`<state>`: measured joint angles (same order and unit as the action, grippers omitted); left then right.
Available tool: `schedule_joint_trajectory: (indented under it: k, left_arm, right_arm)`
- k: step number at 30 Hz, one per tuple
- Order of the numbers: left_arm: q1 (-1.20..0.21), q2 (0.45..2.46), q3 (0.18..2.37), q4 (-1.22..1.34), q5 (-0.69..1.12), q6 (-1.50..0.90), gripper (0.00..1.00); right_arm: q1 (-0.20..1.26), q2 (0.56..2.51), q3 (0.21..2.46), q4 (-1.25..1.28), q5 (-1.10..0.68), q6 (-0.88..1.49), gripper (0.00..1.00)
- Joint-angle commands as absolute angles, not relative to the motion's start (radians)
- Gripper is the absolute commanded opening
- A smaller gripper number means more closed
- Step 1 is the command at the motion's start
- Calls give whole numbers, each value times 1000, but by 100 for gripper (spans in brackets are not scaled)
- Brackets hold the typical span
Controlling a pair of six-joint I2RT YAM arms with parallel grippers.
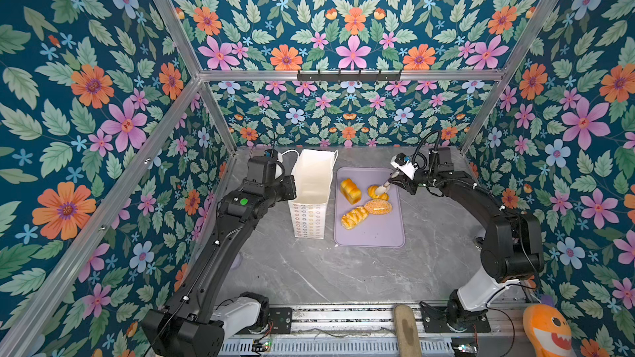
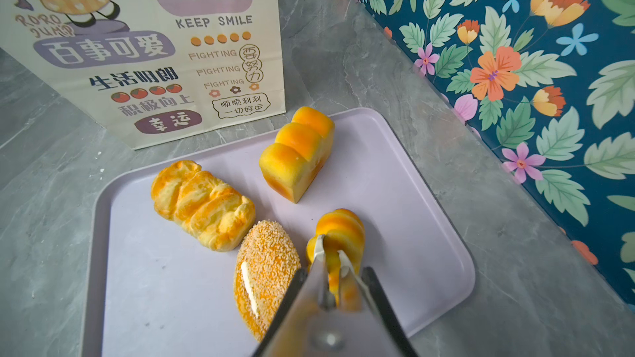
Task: Pack bread into a paper bag
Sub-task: Pick up the bread from the tray, then place the bread on the tray.
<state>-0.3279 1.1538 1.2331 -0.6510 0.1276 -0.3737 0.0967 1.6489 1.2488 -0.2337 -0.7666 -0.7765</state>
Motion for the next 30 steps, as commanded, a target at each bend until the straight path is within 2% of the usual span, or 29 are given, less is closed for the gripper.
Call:
schedule_joint_trajectory:
  k: [1,11,22,30]
  left_arm:
    - [-327,1147,1233,-636,127,-366,0]
    - [-327,1149,1228,-632,133,-367,0]
    - [-327,1154,1233,-630,135,-367,0]
    - [-327,1147,1229,-632,137,-367,0]
  right_arm:
    - [97,1628,1252,-197,-793,-767,25]
    - [97,1687,1233,-158,-777,-737,28]
    - [98,1689,1234,-134,-782,-687,46]
    - [100,1667,1236,-130,-804,-672,49]
